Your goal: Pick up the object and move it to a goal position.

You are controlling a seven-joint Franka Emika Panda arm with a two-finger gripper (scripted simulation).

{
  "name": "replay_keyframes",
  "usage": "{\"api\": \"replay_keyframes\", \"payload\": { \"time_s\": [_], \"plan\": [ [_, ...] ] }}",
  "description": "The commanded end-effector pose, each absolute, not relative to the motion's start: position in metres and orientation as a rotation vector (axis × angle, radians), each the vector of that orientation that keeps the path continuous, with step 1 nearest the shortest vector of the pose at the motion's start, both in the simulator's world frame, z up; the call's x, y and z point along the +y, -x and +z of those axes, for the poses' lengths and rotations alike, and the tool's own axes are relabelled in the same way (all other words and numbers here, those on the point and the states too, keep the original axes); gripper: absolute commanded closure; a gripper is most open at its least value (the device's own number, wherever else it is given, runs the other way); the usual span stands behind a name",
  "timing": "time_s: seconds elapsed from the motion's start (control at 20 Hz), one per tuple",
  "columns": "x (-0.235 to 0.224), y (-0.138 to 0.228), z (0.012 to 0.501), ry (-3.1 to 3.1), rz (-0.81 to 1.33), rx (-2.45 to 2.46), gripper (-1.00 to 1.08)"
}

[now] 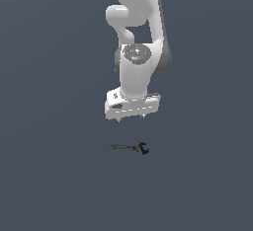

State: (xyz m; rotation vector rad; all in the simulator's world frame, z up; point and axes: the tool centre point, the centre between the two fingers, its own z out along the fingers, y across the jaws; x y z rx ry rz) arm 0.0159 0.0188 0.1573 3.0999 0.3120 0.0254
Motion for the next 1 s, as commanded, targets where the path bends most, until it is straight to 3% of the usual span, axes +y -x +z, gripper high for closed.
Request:
{"api": "replay_keyframes", "payload": {
  "time_s": [0.0, 0.95],
  "plan": [
    [0.018, -0.019, 0.153, -3.089, 0.021, 0.392, -0.92],
    [0.015, -0.047, 0.111, -2.887, -0.008, 1.17, -0.92]
  ]
}}
